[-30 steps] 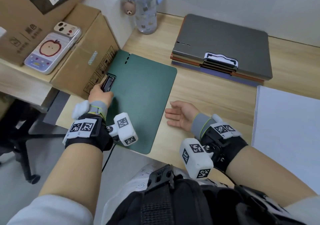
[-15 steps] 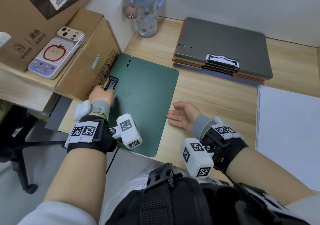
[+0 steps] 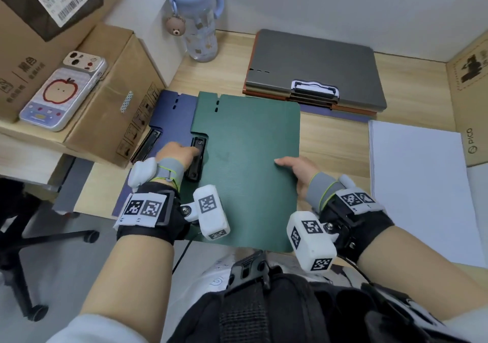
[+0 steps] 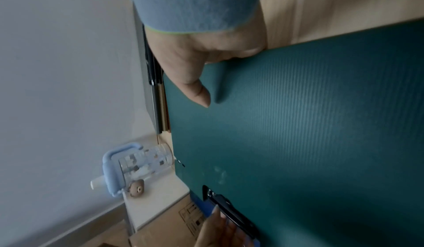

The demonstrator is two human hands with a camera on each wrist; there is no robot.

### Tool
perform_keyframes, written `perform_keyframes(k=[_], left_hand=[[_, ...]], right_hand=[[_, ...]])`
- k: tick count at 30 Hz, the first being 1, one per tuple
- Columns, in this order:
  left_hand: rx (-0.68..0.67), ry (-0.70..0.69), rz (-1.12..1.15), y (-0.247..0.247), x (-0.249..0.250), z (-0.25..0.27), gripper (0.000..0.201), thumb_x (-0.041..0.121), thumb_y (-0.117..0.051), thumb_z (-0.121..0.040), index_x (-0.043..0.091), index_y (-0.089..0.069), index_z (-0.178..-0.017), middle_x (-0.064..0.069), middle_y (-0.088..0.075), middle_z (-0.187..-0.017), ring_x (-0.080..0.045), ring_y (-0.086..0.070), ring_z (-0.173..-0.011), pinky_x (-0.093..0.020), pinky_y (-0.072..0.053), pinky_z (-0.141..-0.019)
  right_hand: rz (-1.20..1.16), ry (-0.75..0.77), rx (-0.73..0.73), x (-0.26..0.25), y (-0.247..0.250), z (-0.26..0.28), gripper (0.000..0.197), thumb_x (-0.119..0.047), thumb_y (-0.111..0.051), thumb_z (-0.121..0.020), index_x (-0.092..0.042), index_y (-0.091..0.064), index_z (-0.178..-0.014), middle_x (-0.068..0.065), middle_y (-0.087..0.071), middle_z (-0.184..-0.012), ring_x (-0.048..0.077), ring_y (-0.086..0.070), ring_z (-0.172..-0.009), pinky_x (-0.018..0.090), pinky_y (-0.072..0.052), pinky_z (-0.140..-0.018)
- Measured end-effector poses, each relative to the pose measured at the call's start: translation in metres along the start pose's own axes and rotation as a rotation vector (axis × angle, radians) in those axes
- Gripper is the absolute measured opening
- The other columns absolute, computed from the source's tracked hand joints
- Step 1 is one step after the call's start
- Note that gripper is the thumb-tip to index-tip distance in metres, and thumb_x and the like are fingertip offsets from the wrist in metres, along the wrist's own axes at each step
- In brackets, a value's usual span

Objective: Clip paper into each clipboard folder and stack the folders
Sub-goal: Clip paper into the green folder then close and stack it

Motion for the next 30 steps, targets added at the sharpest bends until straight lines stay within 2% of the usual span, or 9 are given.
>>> perform_keyframes(k=[4,10,13,17,20,22,24,27,30], left_hand=[[-0.099,0.007,0.006,-0.031,0.013,0.009,0.04,0.032,-0.065,-0.081,0.0,-0.062,-0.106,-0.023,-0.066,-0.109,-0.037,-0.064,-0.102,-0.045,-0.051,-0.095],[-0.207,-0.016,0.017,-0.073,0.046,0.027,0.035,0.027,-0.063,-0.083,-0.001,-0.058,-0.104,-0.021,-0.065,-0.101,-0.035,-0.065,-0.092,-0.044,-0.054,-0.092],[-0.256,-0.031,0.011,-0.094,0.059,0.034,0.042,0.024,-0.062,-0.083,-0.004,-0.057,-0.114,-0.025,-0.066,-0.098,-0.039,-0.065,-0.094,-0.043,-0.054,-0.088],[-0.315,-0.037,0.0,-0.119,0.073,0.045,0.052,0.023,-0.059,-0.084,-0.007,-0.049,-0.126,-0.032,-0.054,-0.129,-0.048,-0.054,-0.118,-0.057,-0.048,-0.088],[-0.301,-0.107,-0.063,-0.131,0.084,0.057,0.027,0.018,-0.052,-0.087,0.001,-0.058,-0.106,-0.023,-0.059,-0.096,-0.037,-0.056,-0.086,-0.032,-0.038,-0.065],[-0.294,-0.115,-0.102,-0.136,0.087,0.06,0.009,0.015,-0.049,-0.089,0.008,-0.05,-0.083,-0.011,-0.047,-0.079,-0.027,-0.041,-0.078,-0.028,-0.03,-0.065],[-0.299,-0.125,-0.131,-0.139,0.091,0.063,0.013,0.013,-0.049,-0.087,0.007,-0.045,-0.076,-0.007,-0.042,-0.069,-0.026,-0.039,-0.077,-0.028,-0.03,-0.066],[-0.292,-0.175,-0.199,-0.137,0.101,0.068,0.009,0.014,-0.05,-0.085,0.004,-0.051,-0.084,-0.009,-0.049,-0.074,-0.027,-0.043,-0.078,-0.028,-0.033,-0.066],[-0.281,-0.242,-0.165,-0.129,0.12,0.078,0.011,0.02,-0.053,-0.084,0.01,-0.054,-0.089,-0.011,-0.052,-0.093,-0.027,-0.045,-0.083,-0.032,-0.046,-0.078]], right_hand=[[-0.035,-0.057,0.057,0.01,0.038,0.003,0.002,-0.008,-0.059,-0.084,-0.007,-0.061,-0.086,0.011,-0.062,-0.078,0.025,-0.058,-0.066,0.033,-0.049,-0.068],[-0.098,-0.066,0.176,0.019,0.09,0.01,0.007,-0.009,-0.058,-0.086,-0.008,-0.058,-0.079,0.012,-0.06,-0.077,0.025,-0.056,-0.064,0.032,-0.047,-0.064],[-0.134,-0.073,0.208,0.02,0.113,0.016,0.008,-0.01,-0.056,-0.088,-0.007,-0.059,-0.081,0.01,-0.059,-0.075,0.024,-0.054,-0.064,0.031,-0.046,-0.063],[-0.17,-0.058,0.242,0.018,0.139,0.021,0.012,-0.011,-0.056,-0.088,-0.009,-0.056,-0.076,0.01,-0.059,-0.075,0.023,-0.054,-0.064,0.034,-0.046,-0.069],[-0.186,-0.026,0.264,0.013,0.154,0.025,0.005,-0.011,-0.056,-0.087,-0.008,-0.059,-0.084,0.01,-0.06,-0.078,0.023,-0.055,-0.066,0.034,-0.047,-0.07],[-0.21,-0.004,0.266,0.009,0.159,0.027,0.005,-0.009,-0.055,-0.088,-0.008,-0.059,-0.09,0.01,-0.06,-0.079,0.023,-0.056,-0.067,0.034,-0.047,-0.068],[-0.228,0.009,0.242,0.005,0.163,0.029,0.008,-0.009,-0.054,-0.089,-0.009,-0.059,-0.083,0.009,-0.06,-0.079,0.022,-0.056,-0.066,0.032,-0.047,-0.064],[-0.244,0.028,0.173,-0.001,0.168,0.033,0.016,-0.01,-0.049,-0.093,-0.01,-0.056,-0.079,0.007,-0.058,-0.076,0.019,-0.056,-0.065,0.028,-0.05,-0.054],[-0.224,0.052,0.112,-0.011,0.168,0.042,0.016,-0.015,-0.048,-0.094,-0.013,-0.056,-0.081,0.004,-0.057,-0.074,0.015,-0.058,-0.06,0.02,-0.05,-0.043]])
Point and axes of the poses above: each hand's wrist, its own z-axis away from the middle knuckle, its own y-axis out of the back of the hand, x = y × z, the point moved 5 cm from there along -z, towards the middle knuckle
